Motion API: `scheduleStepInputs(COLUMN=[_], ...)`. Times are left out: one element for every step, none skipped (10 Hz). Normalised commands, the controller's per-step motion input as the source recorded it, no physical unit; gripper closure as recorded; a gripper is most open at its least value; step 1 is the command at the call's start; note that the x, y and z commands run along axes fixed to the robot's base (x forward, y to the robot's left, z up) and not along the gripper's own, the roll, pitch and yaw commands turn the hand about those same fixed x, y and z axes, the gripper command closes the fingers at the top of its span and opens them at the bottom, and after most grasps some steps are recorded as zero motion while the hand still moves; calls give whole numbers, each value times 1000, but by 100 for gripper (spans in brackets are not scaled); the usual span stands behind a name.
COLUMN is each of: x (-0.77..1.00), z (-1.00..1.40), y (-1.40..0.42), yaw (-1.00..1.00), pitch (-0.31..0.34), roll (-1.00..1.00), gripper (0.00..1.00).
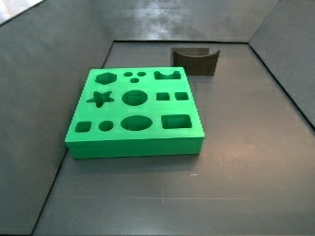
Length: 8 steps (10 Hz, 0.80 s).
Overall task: Pick up the square-circle object. Move up. Rotate the square-circle object. Move to above the board. Insert the square-circle object.
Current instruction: Move to above the board, then insert the square-circle object.
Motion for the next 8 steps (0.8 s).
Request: scheduleStepInputs(x=[54,62,64,63,58,-423,-446,-449], z=[27,27,25,27,28,-957,-960,-957], y=[-26,-24,-23,-23,-23,-649,-623,-623], yaw=[1000,799,552,410,209,391,406,403], pitch=[193,201,185,172,139,47,31,29], roll=[25,36,39,39,35,180,184,181], gripper=[100,100,100,100,100,100,100,100])
